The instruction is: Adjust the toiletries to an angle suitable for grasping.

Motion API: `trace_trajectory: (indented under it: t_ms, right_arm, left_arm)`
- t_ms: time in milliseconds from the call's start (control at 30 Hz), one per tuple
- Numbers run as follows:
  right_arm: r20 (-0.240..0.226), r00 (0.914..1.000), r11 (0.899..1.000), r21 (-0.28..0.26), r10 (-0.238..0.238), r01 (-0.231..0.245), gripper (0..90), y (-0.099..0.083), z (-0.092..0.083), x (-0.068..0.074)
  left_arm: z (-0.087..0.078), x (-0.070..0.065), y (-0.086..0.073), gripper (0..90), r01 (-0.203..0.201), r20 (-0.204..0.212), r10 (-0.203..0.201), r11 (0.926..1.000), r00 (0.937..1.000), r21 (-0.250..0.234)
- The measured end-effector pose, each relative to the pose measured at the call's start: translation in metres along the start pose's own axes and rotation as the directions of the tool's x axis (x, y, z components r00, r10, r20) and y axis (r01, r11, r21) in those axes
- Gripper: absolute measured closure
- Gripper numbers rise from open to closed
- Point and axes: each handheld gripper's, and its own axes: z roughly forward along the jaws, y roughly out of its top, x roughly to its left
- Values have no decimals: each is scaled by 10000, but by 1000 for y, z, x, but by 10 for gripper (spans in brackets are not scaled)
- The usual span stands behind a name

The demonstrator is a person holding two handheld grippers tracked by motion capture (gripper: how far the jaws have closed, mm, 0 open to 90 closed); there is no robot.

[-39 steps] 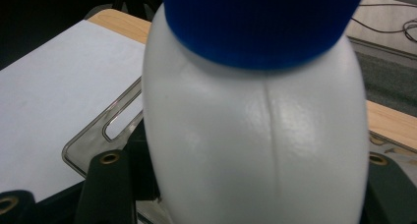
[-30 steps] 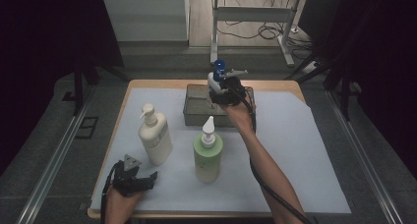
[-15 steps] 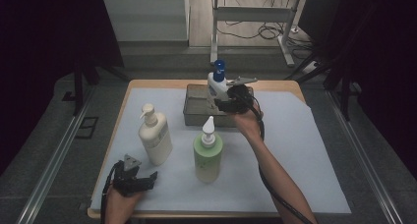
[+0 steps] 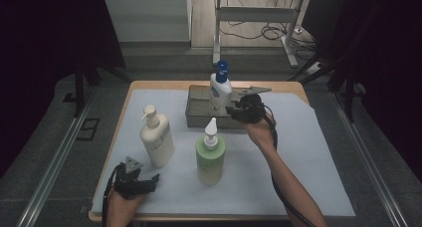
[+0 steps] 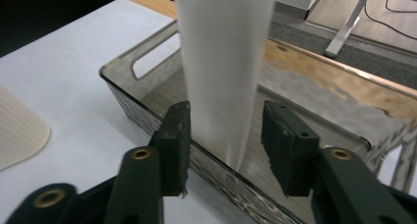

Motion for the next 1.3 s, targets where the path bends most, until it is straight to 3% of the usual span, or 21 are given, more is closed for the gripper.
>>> trace_trajectory:
  t_ms: [233,567,867,1300]
  right_arm:
    - [480,9984,9993,199,302,-312,695,-7,6,-12]
    - [1005,9916,9957,377,810,-851,873,-7,30,-26]
    - [1069,9915,9952,546,746,-808,893,1,47,-28]
    - [1005,9902,9880,1104,966,-1076,896,-6,71,-25]
  left_arm:
    - [0,0,0,123,2,7,-2,10000,10000,-1]
    - [0,0,0,123,6,4,-6,10000,10000,-5]
    - [0,0,0,123,1,-4,-1,10000,10000,-2]
    - [0,0,0,123,-1,4,1,10000,10000,3]
